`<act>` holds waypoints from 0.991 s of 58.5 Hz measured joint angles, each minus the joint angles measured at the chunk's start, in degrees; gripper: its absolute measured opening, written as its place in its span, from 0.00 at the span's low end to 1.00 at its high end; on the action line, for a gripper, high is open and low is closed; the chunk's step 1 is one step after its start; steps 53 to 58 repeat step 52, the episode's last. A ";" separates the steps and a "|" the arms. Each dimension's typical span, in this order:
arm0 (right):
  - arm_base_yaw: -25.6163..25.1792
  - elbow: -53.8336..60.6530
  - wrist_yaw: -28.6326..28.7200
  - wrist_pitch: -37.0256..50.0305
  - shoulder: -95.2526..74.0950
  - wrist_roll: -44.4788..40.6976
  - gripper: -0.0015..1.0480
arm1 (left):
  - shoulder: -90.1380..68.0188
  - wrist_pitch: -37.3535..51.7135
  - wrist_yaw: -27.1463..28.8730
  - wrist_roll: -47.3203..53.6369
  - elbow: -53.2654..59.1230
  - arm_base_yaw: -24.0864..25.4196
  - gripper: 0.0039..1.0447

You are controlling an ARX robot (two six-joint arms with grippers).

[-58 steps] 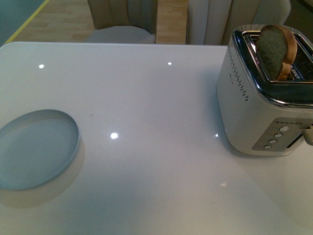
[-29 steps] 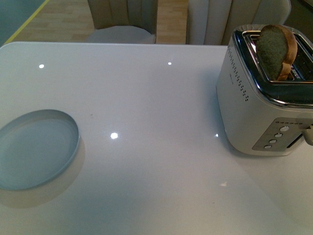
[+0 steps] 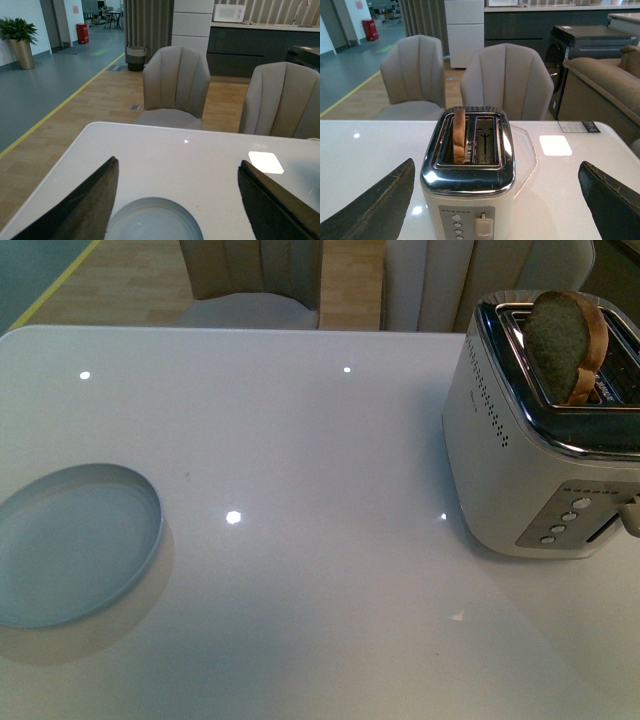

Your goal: Left arm holds plate, right arm toasts bread

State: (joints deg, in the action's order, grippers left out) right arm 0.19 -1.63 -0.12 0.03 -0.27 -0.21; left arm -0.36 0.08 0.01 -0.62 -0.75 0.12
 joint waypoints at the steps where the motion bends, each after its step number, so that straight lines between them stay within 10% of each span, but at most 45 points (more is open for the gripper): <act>1: 0.00 0.00 0.00 0.00 0.00 0.00 0.92 | 0.00 0.00 0.00 0.02 0.00 0.00 0.75; 9: 0.00 0.00 0.00 0.00 0.00 0.00 0.92 | 0.00 0.00 0.00 0.13 0.00 0.00 0.95; 58: 0.00 0.00 0.00 0.00 0.00 0.00 0.92 | 0.00 0.00 0.00 0.13 0.00 0.00 0.93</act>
